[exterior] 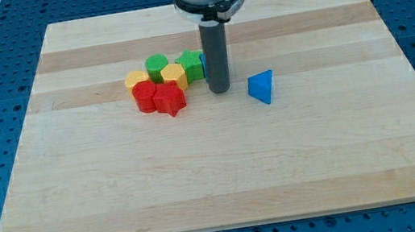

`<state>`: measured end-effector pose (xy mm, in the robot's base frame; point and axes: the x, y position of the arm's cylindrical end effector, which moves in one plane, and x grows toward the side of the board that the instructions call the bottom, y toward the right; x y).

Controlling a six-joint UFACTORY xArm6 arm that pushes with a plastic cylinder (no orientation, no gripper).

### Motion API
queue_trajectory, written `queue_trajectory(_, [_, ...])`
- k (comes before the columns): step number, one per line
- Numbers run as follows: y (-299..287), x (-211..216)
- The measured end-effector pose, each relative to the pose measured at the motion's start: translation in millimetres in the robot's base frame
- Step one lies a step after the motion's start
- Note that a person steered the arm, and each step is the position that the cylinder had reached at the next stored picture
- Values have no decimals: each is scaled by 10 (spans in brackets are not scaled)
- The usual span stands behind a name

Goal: Move the blue triangle towards the right side

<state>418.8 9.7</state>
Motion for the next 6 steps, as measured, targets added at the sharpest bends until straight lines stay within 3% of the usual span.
queue_trajectory(2, [962, 46])
queue_trajectory(6, [1187, 230])
